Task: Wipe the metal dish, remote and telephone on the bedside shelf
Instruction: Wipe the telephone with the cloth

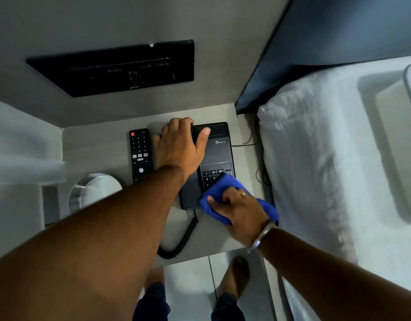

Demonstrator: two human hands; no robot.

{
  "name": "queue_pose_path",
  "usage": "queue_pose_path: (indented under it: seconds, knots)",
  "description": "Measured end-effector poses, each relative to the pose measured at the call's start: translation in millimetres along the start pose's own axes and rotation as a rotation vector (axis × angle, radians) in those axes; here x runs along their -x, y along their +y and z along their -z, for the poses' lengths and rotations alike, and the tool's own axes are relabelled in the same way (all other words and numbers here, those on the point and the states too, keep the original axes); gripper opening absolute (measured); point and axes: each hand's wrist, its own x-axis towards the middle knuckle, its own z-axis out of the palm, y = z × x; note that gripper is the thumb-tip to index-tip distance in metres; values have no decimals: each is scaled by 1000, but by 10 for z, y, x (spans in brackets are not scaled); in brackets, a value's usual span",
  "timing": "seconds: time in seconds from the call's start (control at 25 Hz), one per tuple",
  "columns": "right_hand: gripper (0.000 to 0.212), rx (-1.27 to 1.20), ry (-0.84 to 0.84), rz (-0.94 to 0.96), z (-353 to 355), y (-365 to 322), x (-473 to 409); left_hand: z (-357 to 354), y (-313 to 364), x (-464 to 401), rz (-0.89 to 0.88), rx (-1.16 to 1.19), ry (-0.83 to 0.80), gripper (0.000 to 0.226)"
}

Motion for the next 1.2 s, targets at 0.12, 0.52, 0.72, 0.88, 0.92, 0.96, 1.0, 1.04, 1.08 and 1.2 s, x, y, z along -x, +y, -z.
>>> queue_pose_path:
  seconds: [0.12,0.52,0.72,0.88,0.92,0.96,1.0,1.04,1.08,1.2]
  knots:
    - [53,81,-97,60,156,198,145,120,55,-108,-37,-139,-67,73]
    - [43,172,243,373,-56,-309,-615,-1,-15,-489,-214,-88,-101,48]
    - [46,236,111,418,-229,-361,-334,51,-42,-451,-253,-68,-95,49]
    - [46,18,47,299,74,-158,-114,145,29,-436,-245,-104,-203,59]
    - [45,-26,89,207,207,-61,-17,174,14,-399,-234,-89,-208,63]
    - [44,-32,140,116,366,37,61,211,-17,-310,-185,-44,-168,67]
    - [47,-19,191,44,514,123,107,229,-56,-145,-87,31,-61,69]
    - [53,0,226,-2,644,179,86,217,-88,87,65,121,84,69]
    - [57,11,243,-15,740,176,-13,168,-94,370,243,205,200,68]
    - [49,76,242,48,743,-95,-581,-89,94,1035,621,410,203,67]
